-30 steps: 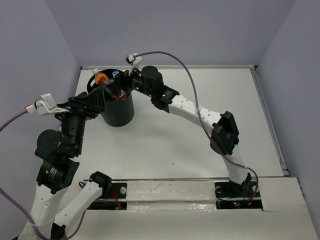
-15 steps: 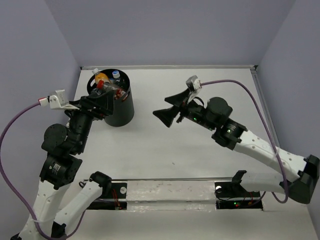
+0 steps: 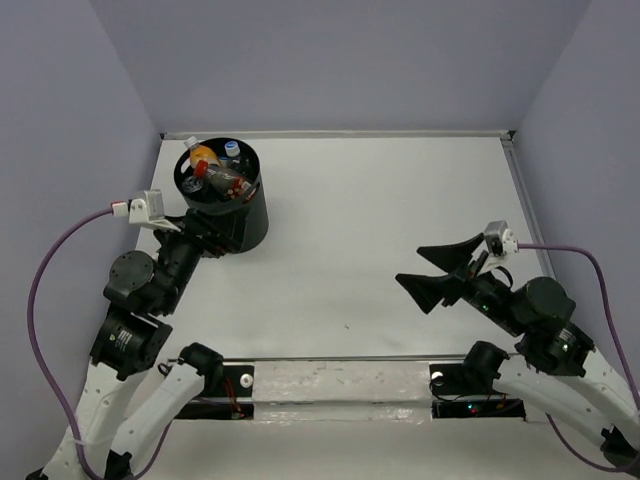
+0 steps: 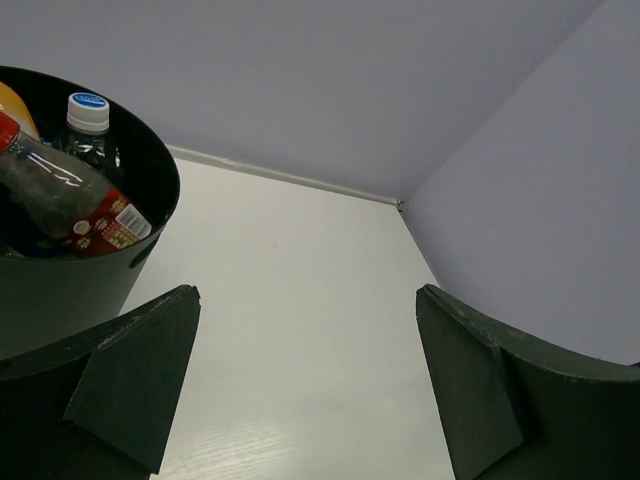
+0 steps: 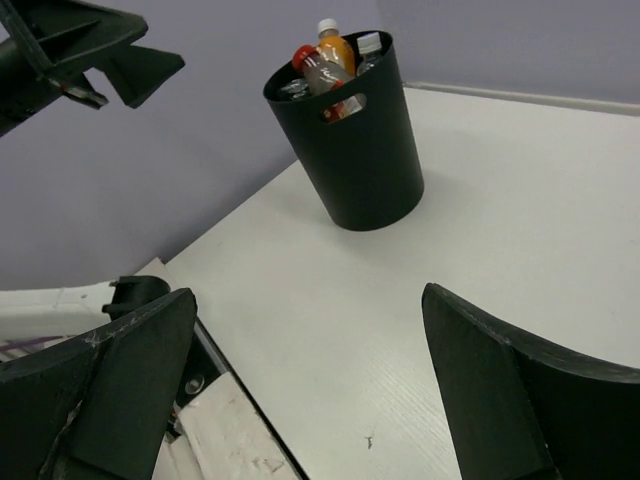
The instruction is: Put the plastic bottles in the bin
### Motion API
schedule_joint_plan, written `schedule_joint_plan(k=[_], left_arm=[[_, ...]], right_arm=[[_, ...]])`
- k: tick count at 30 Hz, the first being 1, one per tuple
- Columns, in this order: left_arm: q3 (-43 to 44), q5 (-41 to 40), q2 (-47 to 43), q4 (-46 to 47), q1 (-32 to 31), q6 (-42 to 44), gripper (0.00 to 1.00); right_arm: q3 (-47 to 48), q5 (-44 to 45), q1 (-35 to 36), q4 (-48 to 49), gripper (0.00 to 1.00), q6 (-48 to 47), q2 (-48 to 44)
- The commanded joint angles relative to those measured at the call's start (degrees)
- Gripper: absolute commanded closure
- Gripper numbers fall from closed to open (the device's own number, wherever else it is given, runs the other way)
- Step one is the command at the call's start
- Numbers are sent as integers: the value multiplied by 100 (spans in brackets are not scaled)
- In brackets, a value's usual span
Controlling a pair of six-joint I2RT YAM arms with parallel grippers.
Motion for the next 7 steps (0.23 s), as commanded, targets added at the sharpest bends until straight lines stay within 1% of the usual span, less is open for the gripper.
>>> schedule_joint_plan(k=[1, 7], left_arm=[[-87, -18, -310, -49, 22, -18, 1], [-175, -89, -399, -93, 22, -36, 1]], right_arm=[[-186, 517, 20, -788, 0, 104, -518], [-38, 693, 20, -868, 0, 157, -624]])
